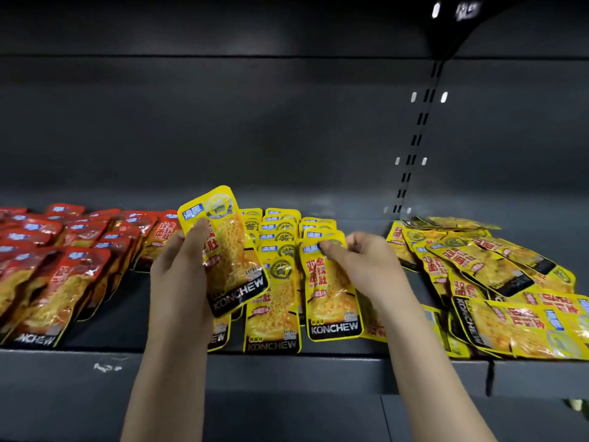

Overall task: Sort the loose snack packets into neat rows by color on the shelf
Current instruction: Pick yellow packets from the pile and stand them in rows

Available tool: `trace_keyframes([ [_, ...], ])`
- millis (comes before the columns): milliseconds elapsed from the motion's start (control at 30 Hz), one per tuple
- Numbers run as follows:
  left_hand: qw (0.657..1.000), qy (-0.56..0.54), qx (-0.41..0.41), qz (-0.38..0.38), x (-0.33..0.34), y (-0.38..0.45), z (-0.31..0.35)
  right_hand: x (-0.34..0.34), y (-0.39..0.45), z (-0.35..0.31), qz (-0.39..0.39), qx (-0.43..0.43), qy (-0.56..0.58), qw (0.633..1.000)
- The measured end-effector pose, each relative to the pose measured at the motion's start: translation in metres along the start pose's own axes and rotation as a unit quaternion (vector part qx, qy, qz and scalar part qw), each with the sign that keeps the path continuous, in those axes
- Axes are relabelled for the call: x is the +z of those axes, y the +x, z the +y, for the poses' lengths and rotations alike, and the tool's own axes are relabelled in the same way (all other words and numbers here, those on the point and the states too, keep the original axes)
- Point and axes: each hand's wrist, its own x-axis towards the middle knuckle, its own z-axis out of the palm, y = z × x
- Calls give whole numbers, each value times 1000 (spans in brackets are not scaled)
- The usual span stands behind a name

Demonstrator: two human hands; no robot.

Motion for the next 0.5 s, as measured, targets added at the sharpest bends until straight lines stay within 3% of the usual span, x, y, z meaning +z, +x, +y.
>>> trace_keyframes([
  [300,996,81,-2,-26,-10,14,-6,5,-3,-3,-2,33,-84,996],
  [500,979,165,2,-119,3,4,-4,3,-7,-5,12,48,-137,989],
])
